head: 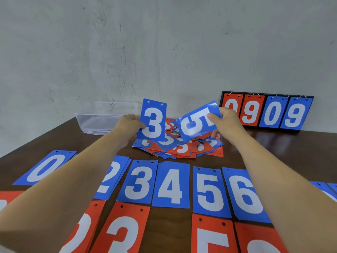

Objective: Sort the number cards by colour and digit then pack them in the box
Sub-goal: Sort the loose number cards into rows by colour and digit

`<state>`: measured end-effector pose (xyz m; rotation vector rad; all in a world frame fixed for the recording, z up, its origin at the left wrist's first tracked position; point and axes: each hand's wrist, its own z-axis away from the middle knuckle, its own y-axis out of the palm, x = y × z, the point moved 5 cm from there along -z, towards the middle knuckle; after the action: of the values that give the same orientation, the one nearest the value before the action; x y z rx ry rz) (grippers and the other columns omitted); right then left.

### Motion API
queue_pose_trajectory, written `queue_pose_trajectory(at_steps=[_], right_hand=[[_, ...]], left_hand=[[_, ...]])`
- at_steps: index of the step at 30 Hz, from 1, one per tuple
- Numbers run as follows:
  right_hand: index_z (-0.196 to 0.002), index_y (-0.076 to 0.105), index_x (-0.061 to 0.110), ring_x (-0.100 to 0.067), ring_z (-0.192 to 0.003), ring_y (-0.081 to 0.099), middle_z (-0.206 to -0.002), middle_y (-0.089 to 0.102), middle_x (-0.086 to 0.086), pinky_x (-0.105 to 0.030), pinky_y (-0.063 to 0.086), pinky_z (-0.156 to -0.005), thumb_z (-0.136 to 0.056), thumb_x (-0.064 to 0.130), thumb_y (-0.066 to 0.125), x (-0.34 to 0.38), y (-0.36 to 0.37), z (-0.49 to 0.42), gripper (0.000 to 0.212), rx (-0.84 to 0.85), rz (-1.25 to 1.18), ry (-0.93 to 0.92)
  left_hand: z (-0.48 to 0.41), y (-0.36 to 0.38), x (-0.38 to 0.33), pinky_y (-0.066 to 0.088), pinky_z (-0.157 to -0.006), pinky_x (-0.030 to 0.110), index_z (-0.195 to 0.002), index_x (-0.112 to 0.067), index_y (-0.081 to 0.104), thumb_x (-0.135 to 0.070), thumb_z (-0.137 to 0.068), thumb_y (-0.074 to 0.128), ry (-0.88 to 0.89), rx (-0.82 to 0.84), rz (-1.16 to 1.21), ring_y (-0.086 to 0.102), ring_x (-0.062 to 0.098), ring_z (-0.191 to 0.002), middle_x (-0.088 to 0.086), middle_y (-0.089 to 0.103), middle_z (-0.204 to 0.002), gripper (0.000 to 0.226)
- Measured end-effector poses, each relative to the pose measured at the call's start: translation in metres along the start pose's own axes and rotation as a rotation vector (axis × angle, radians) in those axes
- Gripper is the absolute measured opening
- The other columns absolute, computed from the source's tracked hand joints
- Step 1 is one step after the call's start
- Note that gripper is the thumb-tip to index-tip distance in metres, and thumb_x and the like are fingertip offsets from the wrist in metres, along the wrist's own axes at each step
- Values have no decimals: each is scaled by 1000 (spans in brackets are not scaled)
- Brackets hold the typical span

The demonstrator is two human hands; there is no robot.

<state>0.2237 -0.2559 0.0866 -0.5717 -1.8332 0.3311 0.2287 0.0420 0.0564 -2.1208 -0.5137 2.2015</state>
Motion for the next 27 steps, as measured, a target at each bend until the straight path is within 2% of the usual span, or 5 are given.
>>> queue_pose_trajectory(at_steps=[3, 6, 11, 19, 27], right_hand=[[-97, 55, 13, -7, -41, 58, -84, 62, -4, -16, 39, -35, -93, 4, 57, 2, -3, 7, 11, 7, -17, 19], [-98, 58, -5, -3, -34, 50, -76, 61, -16, -15, 37, -34, -85, -4, 62, 0, -7, 11, 14, -34, -46, 68], [-103, 59, 0, -4, -64, 59, -84, 64, -3, -14, 44, -47, -86, 5, 70, 6, -9, 27, 21, -64, -201, 116], [-104, 57, 9, -4, -65, 60, -82, 64, 0, -8, 39, -39, -90, 8, 65, 10, -25, 73, 16, -89, -256, 205], [-115, 61, 6, -5, -63, 60, -95, 69, -7, -14, 41, -43, -89, 12, 67, -18, -9, 117, 28, 64, -54, 379]], left_hand=[[13, 0, 3, 38, -48, 25, -108, -11, 55, 0, -89, 57, 19, 30, -49, 55, 25, -73, 16, 66, -100, 22], [23, -3, 8, 42, -56, 29, -114, -12, 51, 2, -88, 57, 19, 46, -67, 57, 27, -82, 18, 65, -106, 30], [40, -4, 9, 56, -77, 35, -109, -14, 54, -8, -92, 60, 29, 90, -20, 66, 23, -94, 9, 67, -105, 19], [63, -9, 17, 46, -58, 24, -106, -10, 63, -12, -91, 63, 13, 226, -144, 63, 18, -75, 10, 73, -99, 16], [88, -30, 44, 43, -58, 24, -98, -15, 64, -11, -88, 67, -37, 248, -243, 59, 17, -80, 9, 72, -100, 11]])
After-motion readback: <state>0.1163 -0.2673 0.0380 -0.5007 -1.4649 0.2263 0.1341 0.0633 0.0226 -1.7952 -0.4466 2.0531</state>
